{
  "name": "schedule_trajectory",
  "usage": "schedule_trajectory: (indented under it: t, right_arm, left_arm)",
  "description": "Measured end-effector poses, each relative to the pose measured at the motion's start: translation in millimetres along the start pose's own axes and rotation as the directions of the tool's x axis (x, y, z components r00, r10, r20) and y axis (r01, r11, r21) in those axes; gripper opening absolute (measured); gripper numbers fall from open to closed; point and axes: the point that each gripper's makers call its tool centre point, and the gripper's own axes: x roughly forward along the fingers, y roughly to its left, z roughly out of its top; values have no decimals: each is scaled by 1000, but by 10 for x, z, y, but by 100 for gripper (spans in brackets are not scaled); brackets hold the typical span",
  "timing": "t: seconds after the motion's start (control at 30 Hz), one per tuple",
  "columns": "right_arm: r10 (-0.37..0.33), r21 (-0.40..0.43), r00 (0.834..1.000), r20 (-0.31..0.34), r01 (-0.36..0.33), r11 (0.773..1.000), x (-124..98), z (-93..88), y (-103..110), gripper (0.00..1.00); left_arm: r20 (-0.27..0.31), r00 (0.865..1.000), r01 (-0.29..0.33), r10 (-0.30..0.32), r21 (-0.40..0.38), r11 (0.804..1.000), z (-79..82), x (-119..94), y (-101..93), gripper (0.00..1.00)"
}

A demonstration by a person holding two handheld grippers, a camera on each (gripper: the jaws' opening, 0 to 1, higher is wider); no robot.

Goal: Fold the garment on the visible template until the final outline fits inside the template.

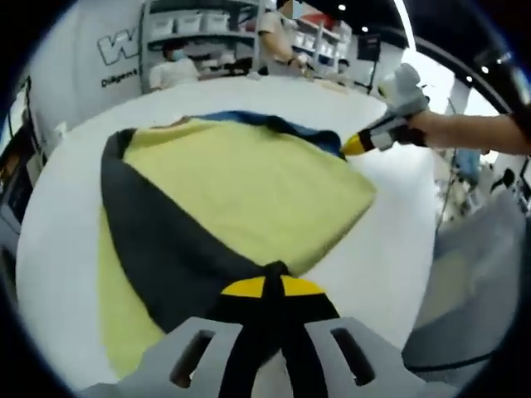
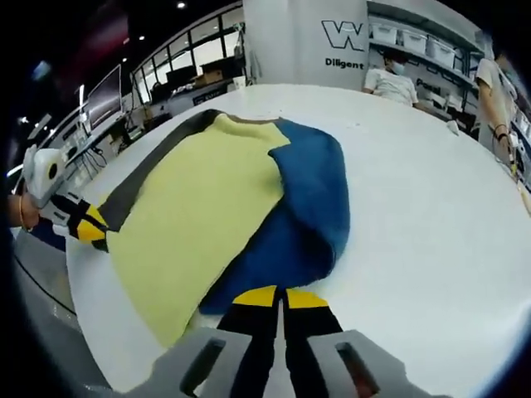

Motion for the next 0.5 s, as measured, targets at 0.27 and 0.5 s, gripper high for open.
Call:
schedule_trajectory:
  t: [0.27,0.5]
  right_arm:
    - [-82,-44,996,22,83,996,-152,198,-342,0]
    - [-149,-91,988,31,152,984,-309,416,-738,0]
  left_arm:
    - [113,993,6,16,-188,982,211,-217,181,0]
    - [154,983,-53,97,-270,961,344,-425,604,0]
